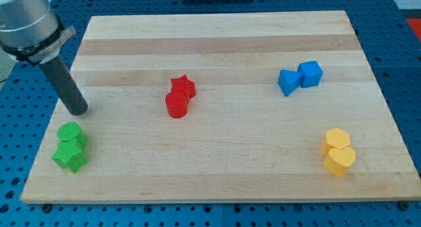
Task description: Slightly separate the red circle from the red star
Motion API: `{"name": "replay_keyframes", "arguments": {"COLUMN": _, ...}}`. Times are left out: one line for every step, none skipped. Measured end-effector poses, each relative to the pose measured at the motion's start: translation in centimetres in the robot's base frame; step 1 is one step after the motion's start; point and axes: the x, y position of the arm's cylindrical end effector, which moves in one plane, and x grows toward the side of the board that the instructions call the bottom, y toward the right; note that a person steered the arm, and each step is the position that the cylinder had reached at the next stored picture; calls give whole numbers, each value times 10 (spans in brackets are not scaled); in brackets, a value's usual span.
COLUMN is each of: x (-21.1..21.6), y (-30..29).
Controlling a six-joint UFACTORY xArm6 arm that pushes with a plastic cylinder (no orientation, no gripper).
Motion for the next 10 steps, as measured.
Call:
{"name": "replay_keyframes", "arguments": {"x": 0, "y": 11}}
{"name": "replay_keyframes", "arguments": {"x": 0, "y": 23}}
{"name": "replay_keyframes", "arguments": {"x": 0, "y": 35}}
{"name": "replay_keyframes", "arguments": {"x": 0, "y": 89}}
{"name": "replay_keyframes", "arguments": {"x": 0, "y": 122}}
{"name": "replay_keyframes", "arguments": {"x": 17, "y": 153}}
{"name": "replay_keyframes", "arguments": {"x": 31, "y": 248}}
{"name": "replay_keyframes", "arguments": {"x": 16, "y": 328}}
{"name": "replay_keyframes", "arguments": {"x": 7, "y": 339}}
{"name": "replay_keyframes", "arguments": {"x": -6, "y": 346}}
